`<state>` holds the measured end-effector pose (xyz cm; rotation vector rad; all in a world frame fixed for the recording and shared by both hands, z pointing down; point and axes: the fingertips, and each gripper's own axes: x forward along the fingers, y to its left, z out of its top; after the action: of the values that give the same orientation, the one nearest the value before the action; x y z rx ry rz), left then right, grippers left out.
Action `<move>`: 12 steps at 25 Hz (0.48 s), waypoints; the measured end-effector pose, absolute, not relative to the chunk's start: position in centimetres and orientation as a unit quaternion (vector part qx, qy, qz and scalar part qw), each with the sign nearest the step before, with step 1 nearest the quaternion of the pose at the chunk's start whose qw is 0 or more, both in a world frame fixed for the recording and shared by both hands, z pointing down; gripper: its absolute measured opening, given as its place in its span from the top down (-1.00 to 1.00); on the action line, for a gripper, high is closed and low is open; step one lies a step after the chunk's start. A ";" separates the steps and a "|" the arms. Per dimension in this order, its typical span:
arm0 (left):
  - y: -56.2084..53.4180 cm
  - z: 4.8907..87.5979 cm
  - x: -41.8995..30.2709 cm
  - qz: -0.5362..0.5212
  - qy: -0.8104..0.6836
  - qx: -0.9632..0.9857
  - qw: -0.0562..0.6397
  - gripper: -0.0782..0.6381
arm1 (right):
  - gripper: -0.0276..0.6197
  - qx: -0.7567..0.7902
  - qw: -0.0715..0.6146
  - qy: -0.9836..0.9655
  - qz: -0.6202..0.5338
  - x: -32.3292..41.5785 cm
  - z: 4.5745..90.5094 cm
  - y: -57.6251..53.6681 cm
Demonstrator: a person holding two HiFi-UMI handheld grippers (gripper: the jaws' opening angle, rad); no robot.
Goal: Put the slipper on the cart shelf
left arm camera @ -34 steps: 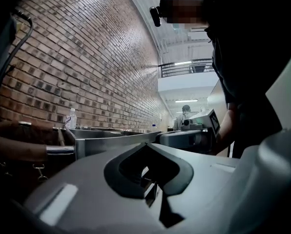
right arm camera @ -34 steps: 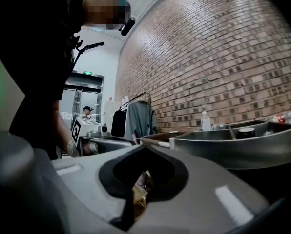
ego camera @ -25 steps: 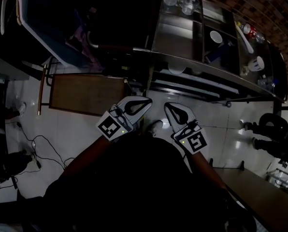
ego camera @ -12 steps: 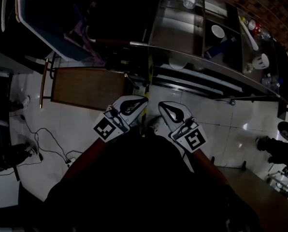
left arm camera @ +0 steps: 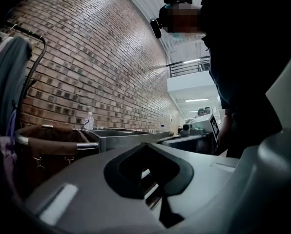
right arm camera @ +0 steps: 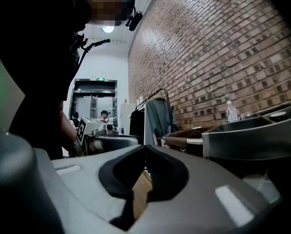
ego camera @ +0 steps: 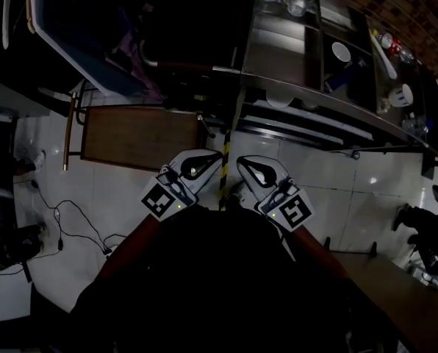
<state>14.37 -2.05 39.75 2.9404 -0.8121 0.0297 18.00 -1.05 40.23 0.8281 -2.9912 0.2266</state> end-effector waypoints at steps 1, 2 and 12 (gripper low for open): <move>-2.0 39.8 13.4 0.009 -0.263 0.964 0.045 0.77 | 0.91 0.268 0.015 -0.961 0.073 17.0 40.2 -1.1; -1.9 39.8 12.4 0.006 -0.259 0.965 0.045 0.77 | 0.91 0.270 0.015 -0.960 0.073 15.9 40.2 -1.1; -0.7 40.5 -2.3 -0.014 -0.252 0.966 0.057 0.77 | 0.91 0.296 0.026 -0.951 0.086 1.5 41.2 -0.1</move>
<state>-2.30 -0.74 40.47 2.9302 -0.7633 -0.0420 1.50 -0.10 41.21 0.9154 -2.9399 0.2659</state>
